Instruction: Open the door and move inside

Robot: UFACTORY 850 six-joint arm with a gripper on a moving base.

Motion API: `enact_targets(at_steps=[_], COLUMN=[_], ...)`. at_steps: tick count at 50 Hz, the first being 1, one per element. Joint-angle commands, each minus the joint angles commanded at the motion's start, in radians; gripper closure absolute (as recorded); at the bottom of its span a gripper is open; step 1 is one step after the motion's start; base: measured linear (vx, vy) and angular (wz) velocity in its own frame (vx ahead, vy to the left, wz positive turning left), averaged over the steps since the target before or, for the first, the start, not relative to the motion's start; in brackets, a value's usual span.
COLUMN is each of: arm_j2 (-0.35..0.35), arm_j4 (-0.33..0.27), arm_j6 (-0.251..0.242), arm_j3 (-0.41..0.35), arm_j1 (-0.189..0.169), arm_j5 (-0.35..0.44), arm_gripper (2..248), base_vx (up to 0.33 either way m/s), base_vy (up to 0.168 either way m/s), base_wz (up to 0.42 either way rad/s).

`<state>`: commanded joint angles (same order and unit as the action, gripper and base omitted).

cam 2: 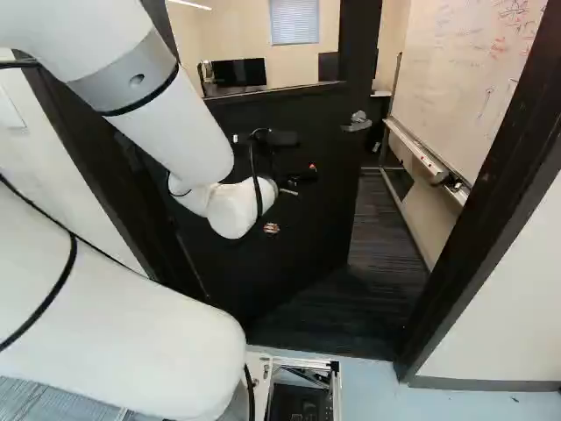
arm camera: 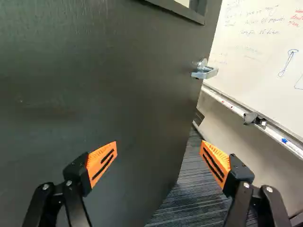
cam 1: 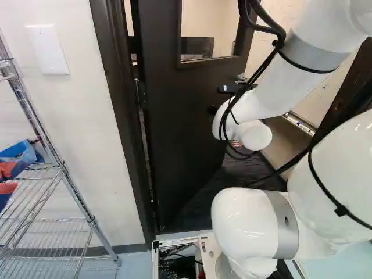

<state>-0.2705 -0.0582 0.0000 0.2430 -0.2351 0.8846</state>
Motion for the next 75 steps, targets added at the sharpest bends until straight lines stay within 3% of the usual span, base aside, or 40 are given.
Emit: enact_targets(at_steps=[55, 75], arm_j2=[0.008, 0.063], arm_j4=[0.0, 0.031], arm_j6=[0.0, 0.0], arm_j3=[0.007, 0.054], arm_j1=[0.006, 0.044], arm_j5=[0.0, 0.0], arm_gripper=[3, 3], base_vx=[0.034, 0.0], base_vy=[0.016, 0.0], base_wz=[-0.003, 0.0])
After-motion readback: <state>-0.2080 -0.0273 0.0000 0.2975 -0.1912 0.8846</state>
